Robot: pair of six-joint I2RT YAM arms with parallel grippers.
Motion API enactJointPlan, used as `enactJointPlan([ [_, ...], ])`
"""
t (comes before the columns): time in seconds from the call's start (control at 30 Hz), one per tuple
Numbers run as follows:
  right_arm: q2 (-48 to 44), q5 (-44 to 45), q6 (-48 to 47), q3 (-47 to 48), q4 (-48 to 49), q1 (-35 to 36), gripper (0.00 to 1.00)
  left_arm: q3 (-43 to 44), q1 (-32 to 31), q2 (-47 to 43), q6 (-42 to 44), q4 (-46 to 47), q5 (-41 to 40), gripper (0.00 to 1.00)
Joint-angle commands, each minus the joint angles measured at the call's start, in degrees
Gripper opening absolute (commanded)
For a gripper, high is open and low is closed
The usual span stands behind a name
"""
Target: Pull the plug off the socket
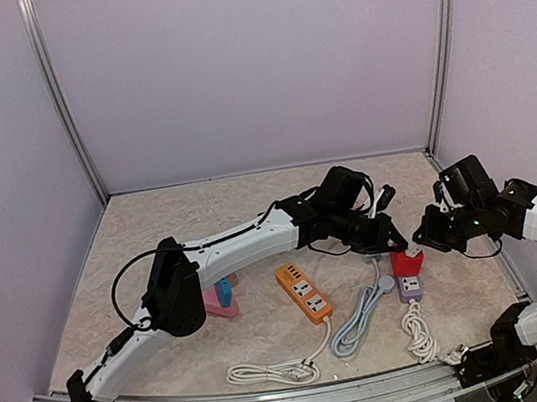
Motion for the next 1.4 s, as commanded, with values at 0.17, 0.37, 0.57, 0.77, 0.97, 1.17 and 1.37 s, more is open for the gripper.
enactJointPlan([
  [0.17,-1.8,-6.9,2.7,-1.0,0.2,-0.4,0.00,-2.7,-0.6,-0.3,1.2,0.9,-3.0,0.06],
  [0.37,-2.3,-5.4,3.1,-2.0,-0.4,-0.4,0.00,-2.5,-0.7,0.9,0.6,-0.2,-3.6,0.06],
  [0.57,-2.4,-5.9,3.3,-1.5,1.1,-0.4,0.00,0.2,-1.3,3.4,1.2,-4.0,-5.0,0.06],
  [0.77,-2.3,-6.0,3.1,-0.3,2.1,-0.5,0.00,0.5,-1.4,4.4,1.1,-6.5,-6.6,0.06],
  [0.97,-2.6,-6.3,3.1,0.7,4.2,-0.4,0.00,1.2,-1.5,5.0,1.3,-9.4,-8.3,0.06],
  [1.17,-2.7,-5.3,2.8,3.5,3.2,-0.5,0.00,1.7,-1.5,5.4,1.4,-10.9,-9.2,0.06],
  [1.37,-2.9,-4.5,2.8,5.1,1.4,-0.5,0.00,1.9,-1.5,5.5,1.8,-11.7,-9.6,0.06],
])
